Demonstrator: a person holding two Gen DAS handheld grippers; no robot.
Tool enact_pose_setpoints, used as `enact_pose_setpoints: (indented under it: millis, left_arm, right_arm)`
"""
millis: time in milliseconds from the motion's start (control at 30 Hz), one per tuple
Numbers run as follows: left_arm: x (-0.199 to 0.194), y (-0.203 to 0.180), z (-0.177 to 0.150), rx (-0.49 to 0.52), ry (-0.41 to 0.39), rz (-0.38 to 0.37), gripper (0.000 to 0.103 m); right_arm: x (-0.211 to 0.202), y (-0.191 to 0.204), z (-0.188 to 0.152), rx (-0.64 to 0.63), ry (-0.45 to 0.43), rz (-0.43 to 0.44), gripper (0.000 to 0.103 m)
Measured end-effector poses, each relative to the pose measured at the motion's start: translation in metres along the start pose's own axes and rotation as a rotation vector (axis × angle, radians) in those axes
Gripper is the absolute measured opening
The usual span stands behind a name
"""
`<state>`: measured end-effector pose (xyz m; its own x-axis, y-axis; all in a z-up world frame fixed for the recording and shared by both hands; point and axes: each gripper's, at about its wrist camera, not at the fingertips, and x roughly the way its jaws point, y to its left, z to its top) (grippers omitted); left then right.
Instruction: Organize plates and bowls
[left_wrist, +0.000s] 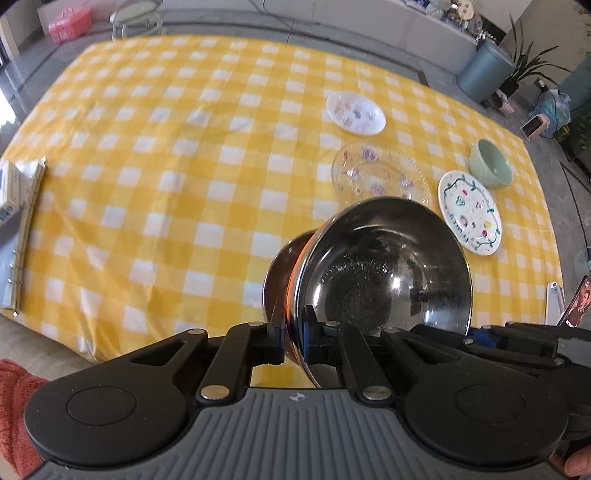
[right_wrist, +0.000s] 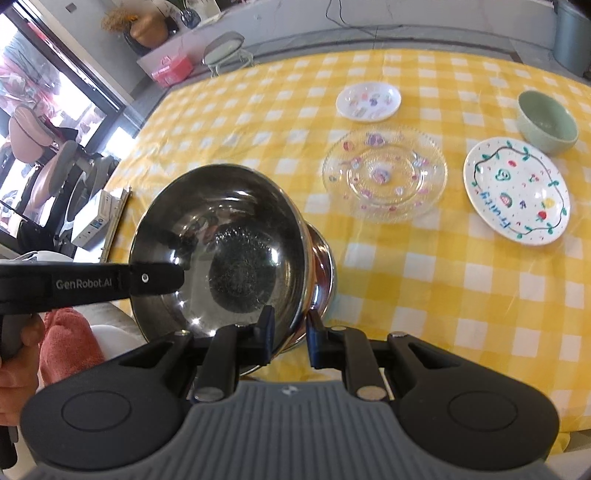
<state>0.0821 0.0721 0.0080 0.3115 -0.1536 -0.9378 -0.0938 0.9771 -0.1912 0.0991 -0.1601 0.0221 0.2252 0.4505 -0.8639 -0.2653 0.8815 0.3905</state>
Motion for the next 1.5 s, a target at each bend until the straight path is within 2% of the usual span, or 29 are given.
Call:
enact_pose_setpoints:
  millis: [200,433,700,900,1100,1200,1267,1333,1500]
  left_arm:
    - [0.013,0.004,0.004,-0.023,0.039,-0.004,0.009]
    - [0.027,0.007,0.006,-0.021,0.122,-0.006,0.01]
    - [0.039,0.008,0.014,-0.016,0.161,0.008,0.01]
    - [0.042,0.01,0.017,-0.025,0.162,0.028,0.01]
    - [0.038,0.013,0.018,-0.034,0.147,0.018,0.01]
    - [0.034,0.014,0.019,-0.038,0.134,0.017,0.01]
    - [0.028,0.011,0.019,-0.013,0.1,0.038,0.01]
    - [0.02,0.006,0.02,0.018,0.059,0.052,0.016]
    - [-0.001,-0.009,0.022,0.063,-0.04,0.027,0.02]
  right_arm:
    - [0.011,0.002,0.01,-0.013,0.039,-0.033,0.015]
    - [0.023,-0.001,0.013,-0.012,0.092,-0.048,0.014]
    - [0.034,-0.001,0.018,-0.01,0.106,-0.084,0.014]
    - [0.038,0.001,0.021,-0.023,0.106,-0.103,0.016]
    - [0.034,0.005,0.022,-0.058,0.097,-0.115,0.019]
    - [0.029,0.005,0.022,-0.061,0.073,-0.109,0.033]
    - [0.024,0.005,0.022,-0.064,0.055,-0.103,0.035]
    - [0.018,0.004,0.022,-0.068,0.035,-0.103,0.039]
    - [0.0,-0.003,0.02,-0.076,-0.034,-0.109,0.044]
